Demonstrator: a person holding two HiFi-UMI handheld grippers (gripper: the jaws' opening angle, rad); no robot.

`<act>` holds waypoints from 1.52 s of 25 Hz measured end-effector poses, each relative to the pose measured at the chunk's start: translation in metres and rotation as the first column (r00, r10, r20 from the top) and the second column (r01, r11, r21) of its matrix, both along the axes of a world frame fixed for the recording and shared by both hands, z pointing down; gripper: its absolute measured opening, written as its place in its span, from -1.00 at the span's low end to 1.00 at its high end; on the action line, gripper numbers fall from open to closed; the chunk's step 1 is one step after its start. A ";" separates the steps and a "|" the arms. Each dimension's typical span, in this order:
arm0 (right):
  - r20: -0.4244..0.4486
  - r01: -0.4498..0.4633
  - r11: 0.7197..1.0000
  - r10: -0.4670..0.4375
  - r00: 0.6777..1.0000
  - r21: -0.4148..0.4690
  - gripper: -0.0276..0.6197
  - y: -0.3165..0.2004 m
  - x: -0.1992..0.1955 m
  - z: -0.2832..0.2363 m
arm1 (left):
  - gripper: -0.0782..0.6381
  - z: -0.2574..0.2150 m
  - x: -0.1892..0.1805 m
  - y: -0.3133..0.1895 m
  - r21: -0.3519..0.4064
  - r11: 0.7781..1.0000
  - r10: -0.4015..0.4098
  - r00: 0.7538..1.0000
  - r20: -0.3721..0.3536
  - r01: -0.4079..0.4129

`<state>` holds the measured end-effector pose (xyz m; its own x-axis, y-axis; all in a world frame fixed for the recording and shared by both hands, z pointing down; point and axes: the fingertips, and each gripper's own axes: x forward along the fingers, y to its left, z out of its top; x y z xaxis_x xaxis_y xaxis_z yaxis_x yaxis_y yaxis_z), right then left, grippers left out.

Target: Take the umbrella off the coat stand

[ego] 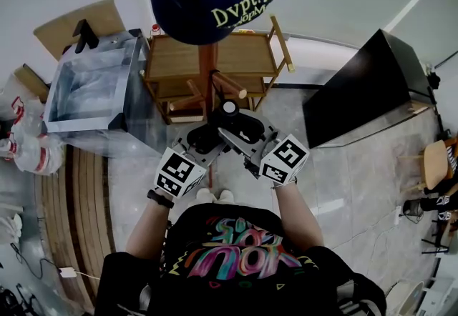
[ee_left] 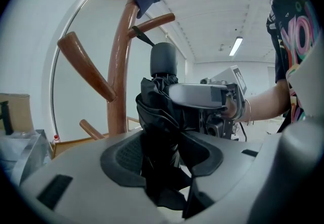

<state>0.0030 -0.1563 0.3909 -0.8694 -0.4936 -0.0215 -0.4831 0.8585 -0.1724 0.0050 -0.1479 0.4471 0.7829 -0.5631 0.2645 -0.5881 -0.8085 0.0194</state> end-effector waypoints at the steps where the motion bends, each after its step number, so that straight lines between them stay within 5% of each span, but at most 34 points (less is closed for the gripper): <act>1: 0.003 -0.003 1.000 0.002 1.000 0.004 -0.27 0.001 0.001 -0.002 | -0.19 -0.002 0.001 0.001 0.004 1.000 0.002 1.000 0.001 -0.002; 15: 0.026 -0.043 0.997 0.041 0.999 0.066 -0.27 0.025 0.015 -0.033 | -0.19 -0.032 0.014 0.022 0.055 0.998 0.035 0.999 -0.001 -0.035; 38: 0.037 -0.244 0.961 0.241 0.970 0.131 -0.27 0.061 0.086 -0.071 | -0.19 -0.070 0.086 0.053 0.106 0.966 0.237 0.971 -0.017 -0.234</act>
